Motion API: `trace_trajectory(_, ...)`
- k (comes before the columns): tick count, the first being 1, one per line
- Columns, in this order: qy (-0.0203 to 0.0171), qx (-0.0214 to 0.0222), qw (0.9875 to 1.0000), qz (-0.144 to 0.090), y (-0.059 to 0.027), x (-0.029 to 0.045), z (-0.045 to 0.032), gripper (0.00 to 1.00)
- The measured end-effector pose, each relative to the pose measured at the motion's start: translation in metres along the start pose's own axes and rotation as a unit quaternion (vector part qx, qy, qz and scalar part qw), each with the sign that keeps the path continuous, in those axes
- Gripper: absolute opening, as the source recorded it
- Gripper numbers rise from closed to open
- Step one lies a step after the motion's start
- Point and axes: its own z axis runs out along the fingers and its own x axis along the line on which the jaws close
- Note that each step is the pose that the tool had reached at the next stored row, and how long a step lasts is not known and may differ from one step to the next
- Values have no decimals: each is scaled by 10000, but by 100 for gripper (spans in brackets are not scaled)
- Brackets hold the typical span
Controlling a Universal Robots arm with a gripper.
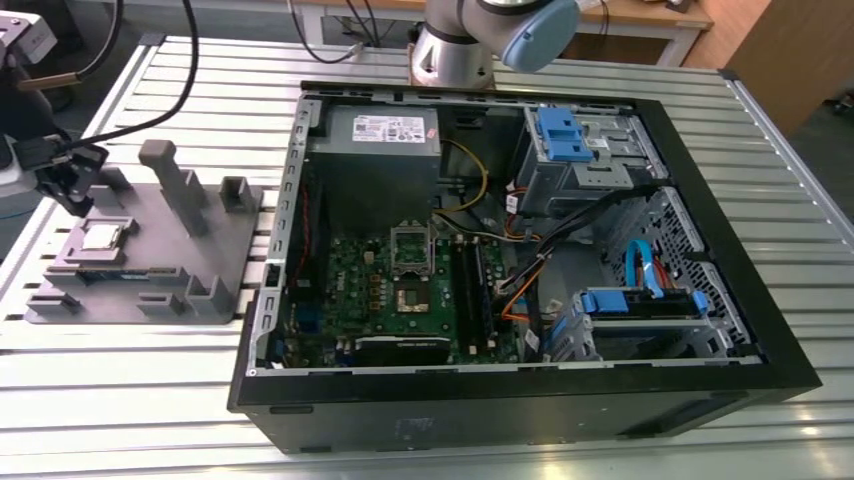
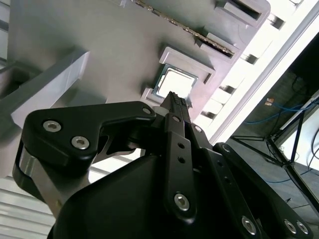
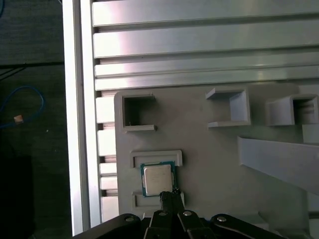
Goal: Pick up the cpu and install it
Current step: 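Reach for the cpu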
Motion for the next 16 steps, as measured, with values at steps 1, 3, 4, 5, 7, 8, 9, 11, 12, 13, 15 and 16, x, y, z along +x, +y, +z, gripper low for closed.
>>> trace_trajectory(1,0,0,10000,0,0,0,11,11)
trace_trajectory(3,0,0,10000,0,-1,0,25,11)
trace_trajectory(4,0,0,10000,0,-1,0,31,11)
trace_trajectory(5,0,0,10000,-1,-2,0,38,11)
trace_trajectory(7,0,0,10000,-2,-3,0,56,11)
trace_trajectory(8,0,0,10000,-1,-3,0,68,11)
trace_trajectory(9,1,0,10000,-1,-4,0,79,11)
trace_trajectory(11,1,1,10000,-1,-5,0,98,11)
trace_trajectory(12,2,1,10000,-1,-5,1,104,11)
trace_trajectory(13,3,1,10000,-1,-5,1,105,11)
trace_trajectory(15,3,1,10000,-1,-5,2,107,11)
trace_trajectory(16,1,0,10000,-1,-5,3,113,11)
